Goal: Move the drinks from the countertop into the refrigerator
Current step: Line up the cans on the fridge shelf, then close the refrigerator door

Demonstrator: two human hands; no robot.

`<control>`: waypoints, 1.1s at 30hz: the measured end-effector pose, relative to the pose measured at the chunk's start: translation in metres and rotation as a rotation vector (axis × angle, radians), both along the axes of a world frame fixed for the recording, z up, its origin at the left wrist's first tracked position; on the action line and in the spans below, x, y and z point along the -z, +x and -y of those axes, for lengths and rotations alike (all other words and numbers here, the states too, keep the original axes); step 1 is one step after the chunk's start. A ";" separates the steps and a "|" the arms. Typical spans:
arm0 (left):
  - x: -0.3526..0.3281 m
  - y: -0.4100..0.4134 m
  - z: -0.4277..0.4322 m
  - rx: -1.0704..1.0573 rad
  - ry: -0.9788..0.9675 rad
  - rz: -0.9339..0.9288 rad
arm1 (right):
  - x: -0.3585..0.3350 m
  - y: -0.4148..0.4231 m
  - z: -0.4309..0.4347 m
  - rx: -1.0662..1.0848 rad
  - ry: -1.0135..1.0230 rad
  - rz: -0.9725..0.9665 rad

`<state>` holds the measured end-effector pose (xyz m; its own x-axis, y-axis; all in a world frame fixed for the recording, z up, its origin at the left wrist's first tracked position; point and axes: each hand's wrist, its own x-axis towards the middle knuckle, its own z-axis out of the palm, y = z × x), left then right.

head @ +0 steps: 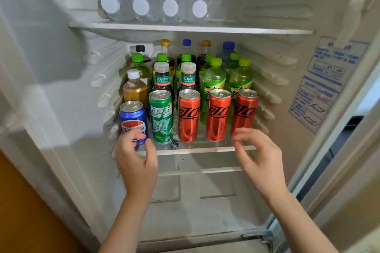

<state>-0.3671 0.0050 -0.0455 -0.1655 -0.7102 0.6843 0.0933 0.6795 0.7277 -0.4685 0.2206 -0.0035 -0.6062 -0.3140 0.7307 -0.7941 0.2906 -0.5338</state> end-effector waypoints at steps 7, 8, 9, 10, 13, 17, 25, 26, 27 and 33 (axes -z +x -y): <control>0.023 0.022 -0.055 0.220 -0.128 0.284 | 0.010 0.034 -0.070 0.057 0.063 -0.002; 0.026 0.027 -0.064 0.240 -0.148 0.321 | 0.011 0.039 -0.082 0.097 0.051 -0.010; 0.029 0.032 -0.073 0.258 -0.163 0.351 | 0.012 0.044 -0.093 0.148 0.028 -0.022; 0.031 0.037 -0.082 0.278 -0.171 0.377 | 0.012 0.050 -0.105 0.200 -0.001 -0.039; 0.035 0.052 -0.112 0.317 -0.187 0.458 | 0.009 0.062 -0.145 0.267 -0.056 -0.119; 0.032 0.078 -0.155 0.310 -0.214 0.544 | -0.003 0.078 -0.195 0.334 -0.059 -0.197; 0.021 0.155 -0.217 0.303 -0.187 0.664 | -0.047 0.109 -0.271 0.419 -0.160 -0.461; 0.021 0.163 -0.223 0.294 -0.169 0.678 | -0.051 0.108 -0.279 0.454 -0.126 -0.453; 0.021 0.172 -0.228 0.284 -0.156 0.686 | -0.054 0.106 -0.286 0.492 -0.084 -0.436; 0.011 0.194 -0.257 0.282 -0.185 0.702 | -0.059 0.092 -0.304 0.595 0.145 -0.354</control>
